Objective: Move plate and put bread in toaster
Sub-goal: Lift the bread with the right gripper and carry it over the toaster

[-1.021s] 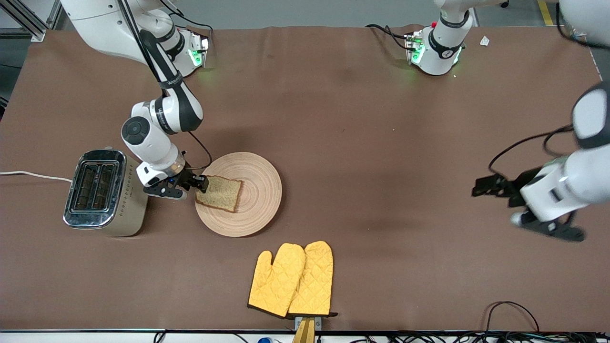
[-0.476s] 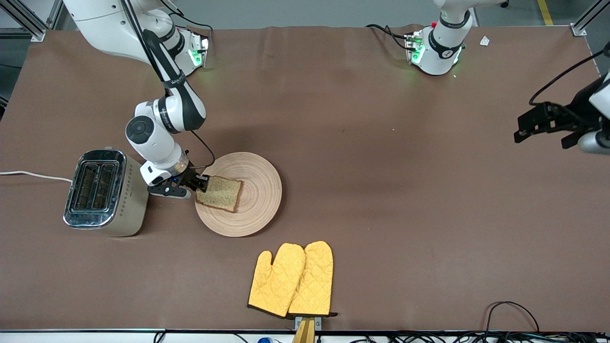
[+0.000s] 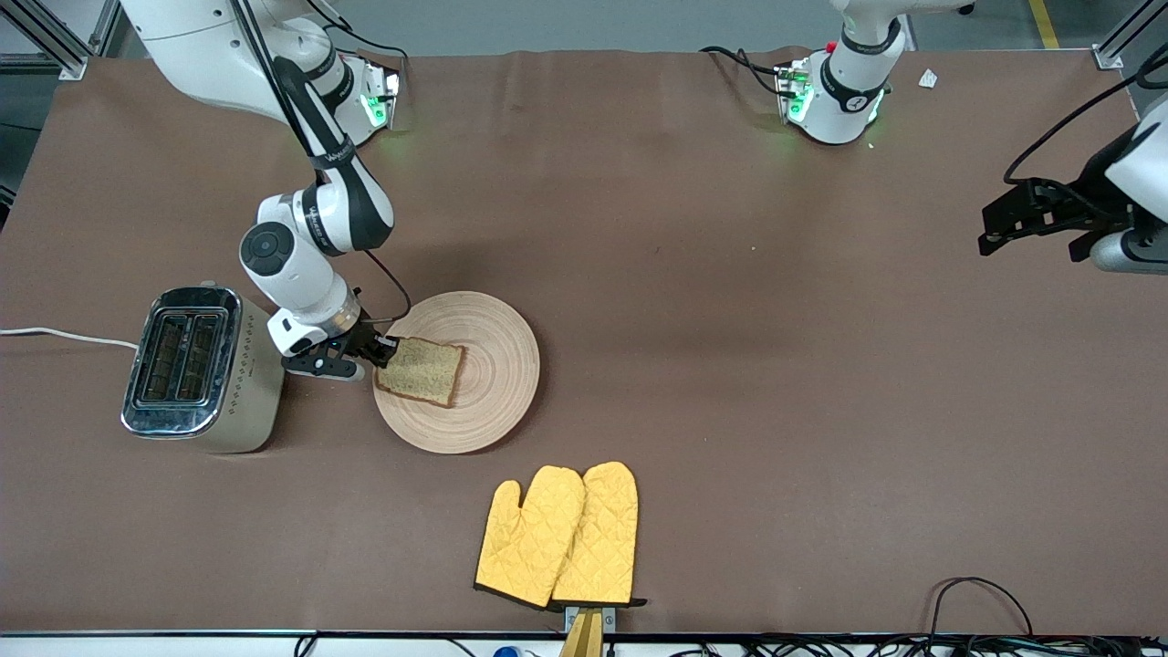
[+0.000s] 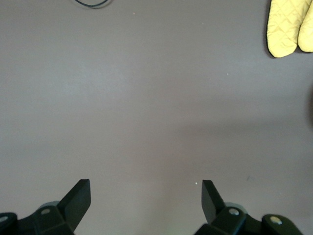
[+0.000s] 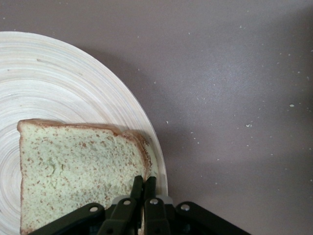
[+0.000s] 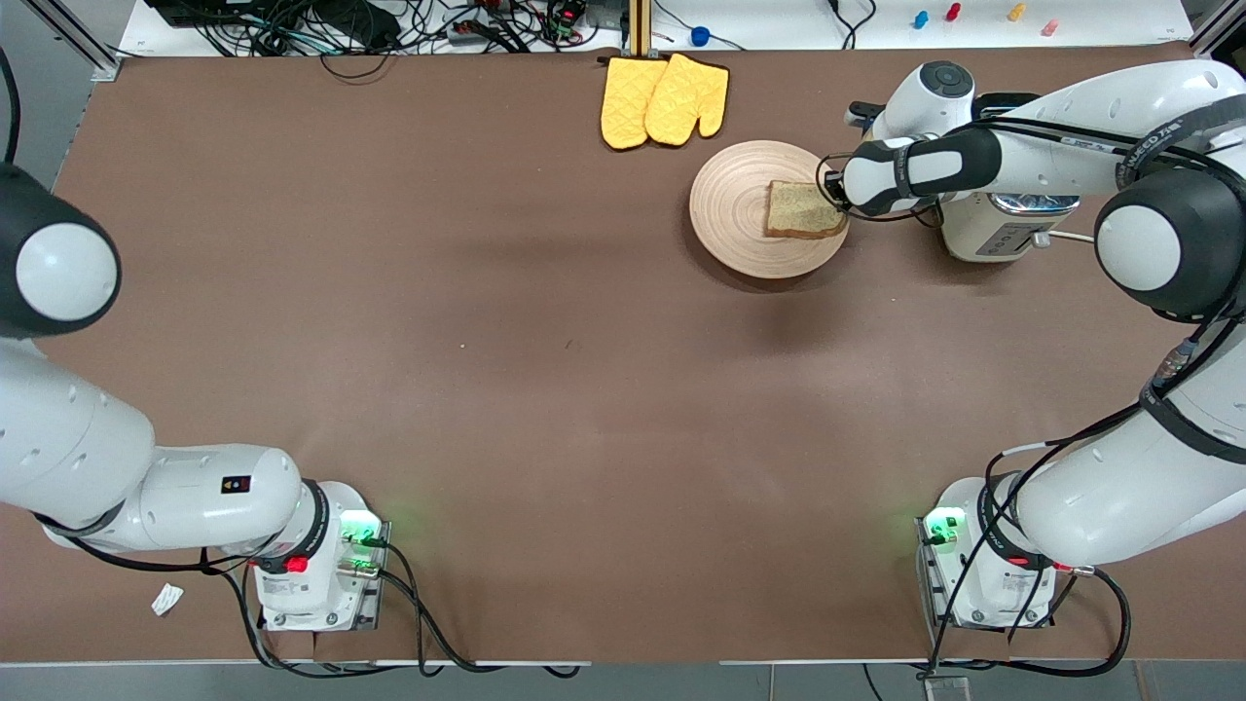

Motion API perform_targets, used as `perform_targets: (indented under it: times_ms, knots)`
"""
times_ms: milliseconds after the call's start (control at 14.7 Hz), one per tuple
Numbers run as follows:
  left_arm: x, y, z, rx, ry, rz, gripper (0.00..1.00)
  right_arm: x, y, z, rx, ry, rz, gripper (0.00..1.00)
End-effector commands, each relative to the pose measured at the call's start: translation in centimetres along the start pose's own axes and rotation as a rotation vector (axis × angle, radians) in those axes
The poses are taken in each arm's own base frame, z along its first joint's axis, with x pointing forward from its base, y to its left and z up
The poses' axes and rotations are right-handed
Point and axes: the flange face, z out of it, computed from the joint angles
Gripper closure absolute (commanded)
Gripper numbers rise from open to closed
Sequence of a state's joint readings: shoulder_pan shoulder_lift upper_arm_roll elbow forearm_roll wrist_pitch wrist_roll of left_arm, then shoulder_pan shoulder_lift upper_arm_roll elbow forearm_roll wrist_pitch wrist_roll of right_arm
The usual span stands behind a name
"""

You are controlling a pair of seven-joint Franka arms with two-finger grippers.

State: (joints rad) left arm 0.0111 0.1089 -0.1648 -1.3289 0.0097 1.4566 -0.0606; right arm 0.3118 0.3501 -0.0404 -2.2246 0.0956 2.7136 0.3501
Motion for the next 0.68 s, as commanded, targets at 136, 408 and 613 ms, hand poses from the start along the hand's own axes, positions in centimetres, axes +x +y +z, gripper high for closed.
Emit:
perform_targets:
  times_ms: [136, 408, 613]
  knots:
    - [-5.3, -1.2, 1.5, 0.020, 0.039, -0.035, 0.00, 4.3, -1.0, -4.7, -0.031, -0.096, 0.016, 0.99]
    - [-5.4, -1.6, 2.2, 0.017, 0.042, -0.043, 0.00, 8.2, -2.3, -12.8, -0.183, -0.179, -0.059, 0.99]
    - [-4.7, -1.8, 2.2, 0.016, 0.043, -0.041, 0.00, 10.7, -1.3, -19.0, -0.340, -0.167, -0.092, 0.99]
